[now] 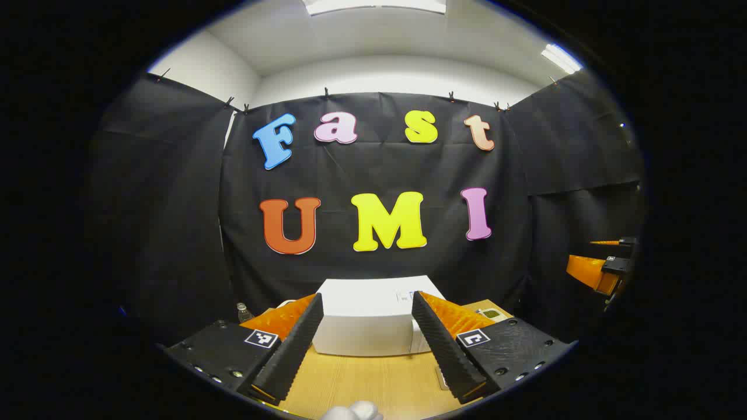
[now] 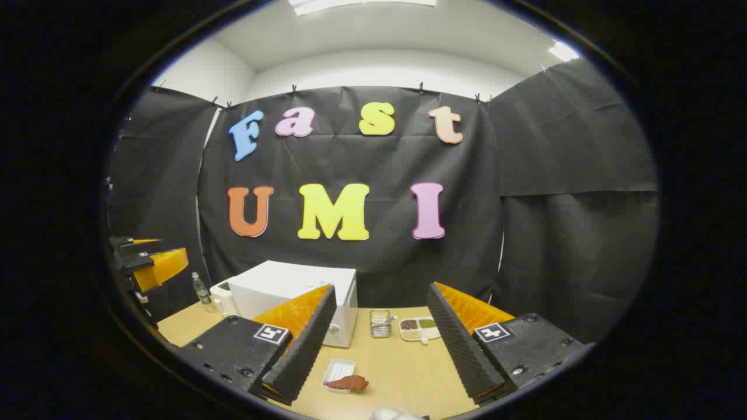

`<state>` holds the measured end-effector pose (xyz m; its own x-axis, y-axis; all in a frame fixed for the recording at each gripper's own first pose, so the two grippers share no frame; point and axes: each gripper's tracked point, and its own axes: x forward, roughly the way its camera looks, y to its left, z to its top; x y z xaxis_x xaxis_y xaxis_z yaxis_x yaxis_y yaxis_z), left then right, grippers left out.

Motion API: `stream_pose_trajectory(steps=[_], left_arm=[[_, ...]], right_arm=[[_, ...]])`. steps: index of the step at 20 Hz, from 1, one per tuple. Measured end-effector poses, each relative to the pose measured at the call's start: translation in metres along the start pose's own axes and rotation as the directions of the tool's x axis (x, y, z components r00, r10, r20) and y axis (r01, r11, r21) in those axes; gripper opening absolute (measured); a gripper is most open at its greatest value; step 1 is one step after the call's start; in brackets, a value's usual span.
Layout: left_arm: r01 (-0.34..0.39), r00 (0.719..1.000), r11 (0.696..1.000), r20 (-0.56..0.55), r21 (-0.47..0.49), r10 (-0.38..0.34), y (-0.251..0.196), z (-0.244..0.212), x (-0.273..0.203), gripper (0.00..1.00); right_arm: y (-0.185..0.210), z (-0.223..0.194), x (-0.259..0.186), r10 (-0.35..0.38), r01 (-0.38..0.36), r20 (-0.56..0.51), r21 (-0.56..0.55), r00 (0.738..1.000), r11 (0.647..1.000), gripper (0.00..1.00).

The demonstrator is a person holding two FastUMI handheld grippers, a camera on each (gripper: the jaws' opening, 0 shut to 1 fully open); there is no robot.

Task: Open the microwave oven with the left hand, put the food in, and close the microwave oven.

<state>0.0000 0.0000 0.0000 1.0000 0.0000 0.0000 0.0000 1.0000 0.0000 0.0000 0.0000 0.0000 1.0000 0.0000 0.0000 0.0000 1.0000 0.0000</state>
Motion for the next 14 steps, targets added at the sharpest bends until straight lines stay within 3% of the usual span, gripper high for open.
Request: stream_pose_trajectory(steps=[14], left_arm=[[-0.014, 1.000, 1.000, 0.008, 0.016, 0.014, 0.0027, -0.0067, 0.0015, 0.95]], right_arm=[[0.0057, 0.0066, -0.0004, 0.030, -0.030, 0.011, 0.006, 0.999, 1.000, 0.92]])
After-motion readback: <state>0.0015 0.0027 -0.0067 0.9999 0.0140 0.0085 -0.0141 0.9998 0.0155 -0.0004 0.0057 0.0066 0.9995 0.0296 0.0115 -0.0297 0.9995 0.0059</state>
